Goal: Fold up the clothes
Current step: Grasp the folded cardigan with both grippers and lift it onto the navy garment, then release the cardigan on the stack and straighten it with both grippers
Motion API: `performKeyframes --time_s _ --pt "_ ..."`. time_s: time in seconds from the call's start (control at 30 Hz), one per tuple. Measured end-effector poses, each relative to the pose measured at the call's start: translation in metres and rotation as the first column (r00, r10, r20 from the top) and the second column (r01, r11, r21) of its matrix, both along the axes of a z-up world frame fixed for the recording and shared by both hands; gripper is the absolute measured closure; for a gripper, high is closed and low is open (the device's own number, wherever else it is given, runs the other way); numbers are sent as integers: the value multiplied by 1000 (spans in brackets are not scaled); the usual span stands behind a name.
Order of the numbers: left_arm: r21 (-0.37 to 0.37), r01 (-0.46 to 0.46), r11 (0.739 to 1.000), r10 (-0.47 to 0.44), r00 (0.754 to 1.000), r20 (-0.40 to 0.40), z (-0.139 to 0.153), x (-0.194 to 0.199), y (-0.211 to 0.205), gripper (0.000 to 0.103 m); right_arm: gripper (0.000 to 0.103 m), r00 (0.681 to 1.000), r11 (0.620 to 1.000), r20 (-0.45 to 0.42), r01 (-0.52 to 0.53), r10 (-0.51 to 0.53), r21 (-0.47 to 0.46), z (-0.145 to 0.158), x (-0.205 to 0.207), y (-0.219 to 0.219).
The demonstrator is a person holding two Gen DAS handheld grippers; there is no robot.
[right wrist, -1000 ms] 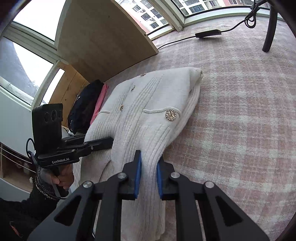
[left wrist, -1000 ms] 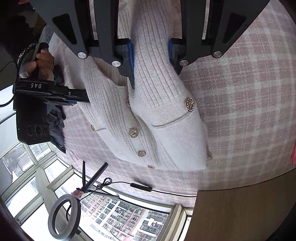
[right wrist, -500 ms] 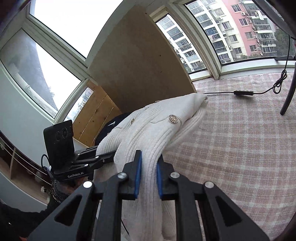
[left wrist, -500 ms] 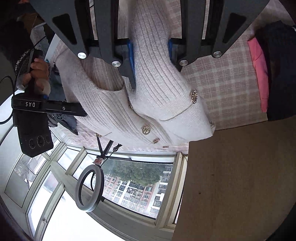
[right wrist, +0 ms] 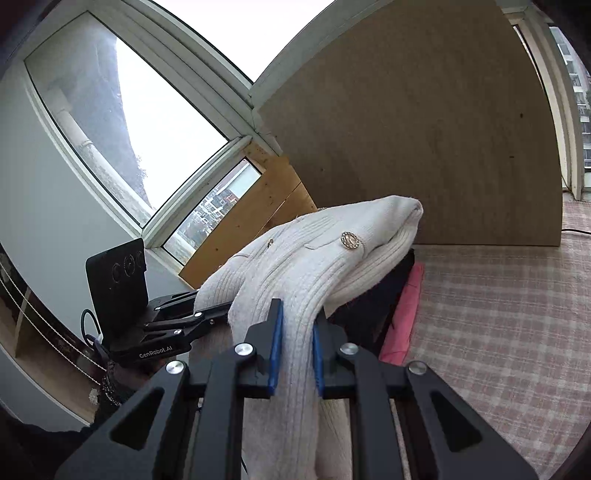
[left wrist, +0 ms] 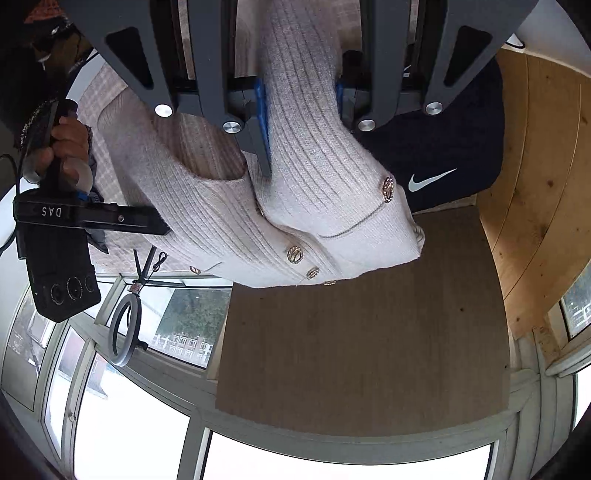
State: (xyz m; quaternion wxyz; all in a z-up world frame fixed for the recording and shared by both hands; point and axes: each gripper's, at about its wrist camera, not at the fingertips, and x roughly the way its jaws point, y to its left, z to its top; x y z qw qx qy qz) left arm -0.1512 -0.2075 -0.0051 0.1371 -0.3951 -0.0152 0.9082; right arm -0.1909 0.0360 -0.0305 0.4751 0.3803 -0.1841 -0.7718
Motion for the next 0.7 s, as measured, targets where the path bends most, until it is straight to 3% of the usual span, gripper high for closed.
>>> performKeyframes --time_s 0.17,0.3,0.37,0.43,0.47,0.57,0.7 --pt "-53 -33 998 34 999 7 -6 -18 -62 79 89 999 1000 34 -3 3 -26 -15 -17 -70" --pt "-52 -29 998 31 999 41 -33 -41 -96 78 89 998 1000 59 19 -19 1 -40 -34 -107" --pt "-81 -59 995 68 990 126 -69 -58 -114 70 89 998 995 37 56 -60 82 -62 -40 -123" --pt "-124 -108 986 134 965 228 -109 -73 -131 71 87 996 962 65 48 -68 269 -98 -49 -143" --pt "-111 -134 985 158 959 237 -114 -70 -138 73 86 992 938 105 24 -64 345 -115 -53 -147" --pt "-20 -197 980 197 958 206 -113 -51 -157 71 84 991 946 110 42 -82 322 -113 -51 -130" --pt "10 -180 984 179 982 58 -73 -24 -150 74 84 998 950 1 52 -55 307 -73 -46 -124"
